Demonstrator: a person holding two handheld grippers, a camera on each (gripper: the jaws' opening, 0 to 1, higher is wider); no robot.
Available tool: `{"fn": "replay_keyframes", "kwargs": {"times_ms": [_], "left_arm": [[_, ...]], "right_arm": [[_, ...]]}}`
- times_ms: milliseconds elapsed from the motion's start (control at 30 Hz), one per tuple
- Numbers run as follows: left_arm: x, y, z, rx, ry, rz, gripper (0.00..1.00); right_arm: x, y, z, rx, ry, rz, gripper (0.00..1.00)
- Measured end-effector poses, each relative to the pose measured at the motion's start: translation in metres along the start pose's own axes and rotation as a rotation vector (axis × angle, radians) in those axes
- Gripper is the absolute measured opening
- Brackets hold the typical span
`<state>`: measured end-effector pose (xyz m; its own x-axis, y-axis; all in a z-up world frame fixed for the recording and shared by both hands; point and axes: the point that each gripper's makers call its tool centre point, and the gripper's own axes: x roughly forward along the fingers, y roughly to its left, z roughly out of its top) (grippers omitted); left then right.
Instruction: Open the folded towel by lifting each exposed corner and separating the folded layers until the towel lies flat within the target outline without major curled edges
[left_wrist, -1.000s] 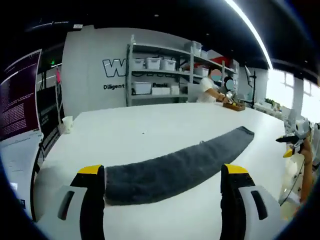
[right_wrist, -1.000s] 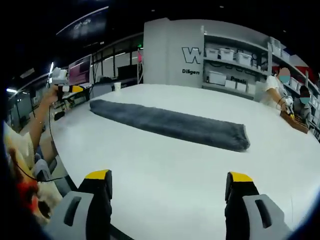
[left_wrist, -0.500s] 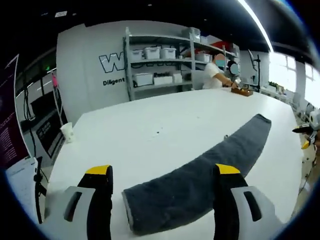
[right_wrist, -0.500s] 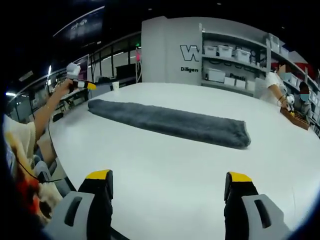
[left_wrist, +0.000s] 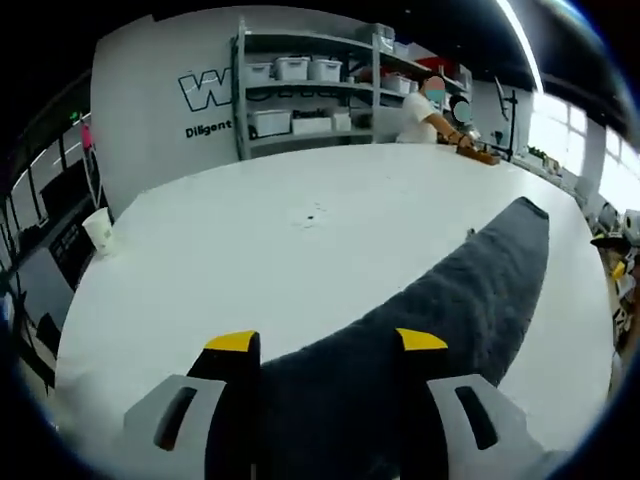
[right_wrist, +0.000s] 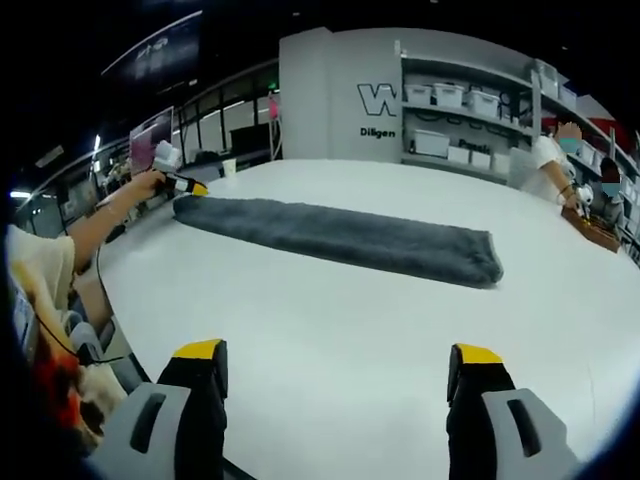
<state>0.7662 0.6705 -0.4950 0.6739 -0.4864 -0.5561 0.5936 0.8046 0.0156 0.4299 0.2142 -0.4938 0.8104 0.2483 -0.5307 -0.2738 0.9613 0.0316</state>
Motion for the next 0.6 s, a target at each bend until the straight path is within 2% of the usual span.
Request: {"fn": "replay_keyframes", "kwargs": {"times_ms": [167,333,400,433,600], "left_arm": [[0.010,-0.007,-0.014,0.046,0.046,-0.019,0.25],[0.012,-0.009,-0.019,0.070,0.064,-0.004,0.20],[0.013,-0.011,-0.019,0.100,0.059,0.004,0.07],[0.013,-0.011,-0.018,0.121,0.053,0.012,0.04],[0.008,-0.013,-0.014,0.134,0.023,0.022,0.02]], "right_arm": [[0.000,-0.001,-0.002,0.000,0.006,-0.003,0.90],[-0.001,-0.001,-0.003,0.000,0.015,-0.005,0.89],[-0.001,-0.001,-0.004,0.001,0.019,-0.004,0.89],[-0.001,0.000,-0.004,0.004,0.018,-0.002,0.89],[-0.002,0.000,-0.004,0.005,0.018,0.000,0.88]]}}
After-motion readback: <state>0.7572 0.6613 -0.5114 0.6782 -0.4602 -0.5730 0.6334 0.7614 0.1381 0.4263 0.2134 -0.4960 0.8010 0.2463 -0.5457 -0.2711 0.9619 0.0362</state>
